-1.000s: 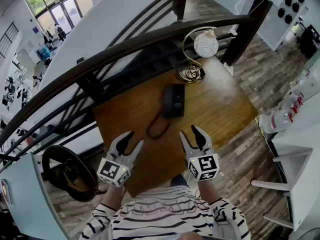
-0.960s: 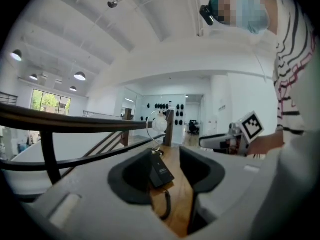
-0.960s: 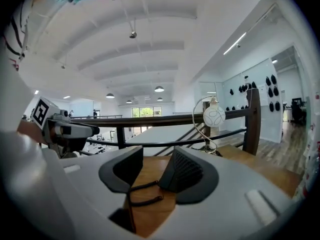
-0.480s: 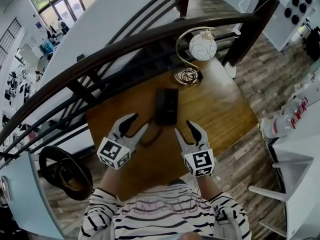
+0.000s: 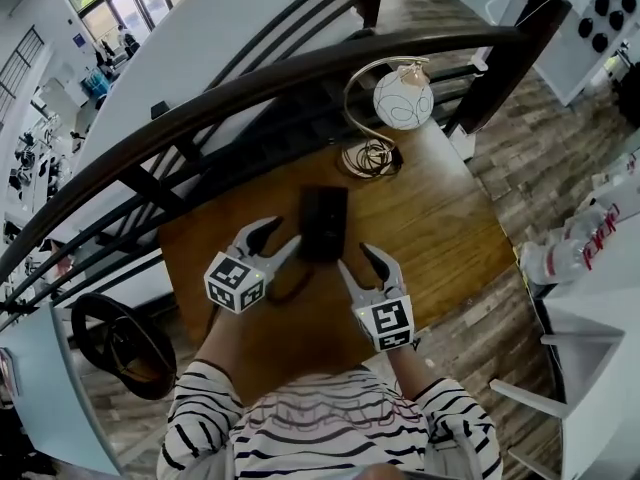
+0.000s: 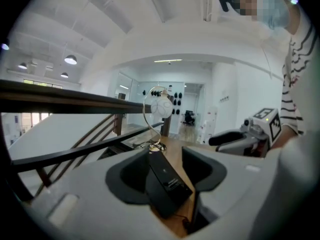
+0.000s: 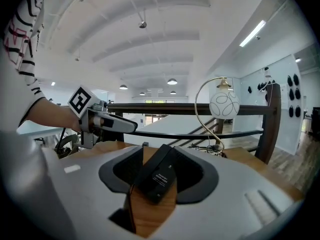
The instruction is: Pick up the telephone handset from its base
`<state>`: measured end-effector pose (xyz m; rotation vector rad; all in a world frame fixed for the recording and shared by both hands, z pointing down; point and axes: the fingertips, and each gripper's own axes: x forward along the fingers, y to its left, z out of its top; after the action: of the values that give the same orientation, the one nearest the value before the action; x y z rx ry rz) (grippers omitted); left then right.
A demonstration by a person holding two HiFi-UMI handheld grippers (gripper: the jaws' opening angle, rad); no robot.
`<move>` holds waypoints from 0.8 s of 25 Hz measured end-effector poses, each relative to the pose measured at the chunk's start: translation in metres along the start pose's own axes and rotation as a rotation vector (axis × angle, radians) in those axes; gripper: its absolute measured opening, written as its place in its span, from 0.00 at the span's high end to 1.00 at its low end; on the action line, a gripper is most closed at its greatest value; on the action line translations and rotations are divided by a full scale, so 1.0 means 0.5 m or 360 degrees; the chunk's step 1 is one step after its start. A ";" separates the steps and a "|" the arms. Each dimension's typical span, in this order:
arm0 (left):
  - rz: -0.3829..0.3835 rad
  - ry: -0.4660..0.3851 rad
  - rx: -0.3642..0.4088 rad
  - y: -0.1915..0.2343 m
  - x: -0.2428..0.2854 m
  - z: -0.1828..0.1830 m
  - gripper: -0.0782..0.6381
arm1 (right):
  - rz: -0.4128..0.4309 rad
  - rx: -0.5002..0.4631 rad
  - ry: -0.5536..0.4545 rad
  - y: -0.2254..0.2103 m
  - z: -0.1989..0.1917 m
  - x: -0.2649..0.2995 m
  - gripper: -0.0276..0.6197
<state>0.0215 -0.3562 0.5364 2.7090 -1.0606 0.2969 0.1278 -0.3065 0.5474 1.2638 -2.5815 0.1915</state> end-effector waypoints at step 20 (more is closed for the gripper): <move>-0.0048 0.0360 -0.0371 0.146 0.208 -0.192 0.57 | 0.0116 -0.0178 0.0160 -0.070 -0.158 0.186 0.67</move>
<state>0.0361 -0.4491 0.6650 2.4162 -0.9271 0.4341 0.1146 -0.3803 0.6500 1.0941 -2.5166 0.1197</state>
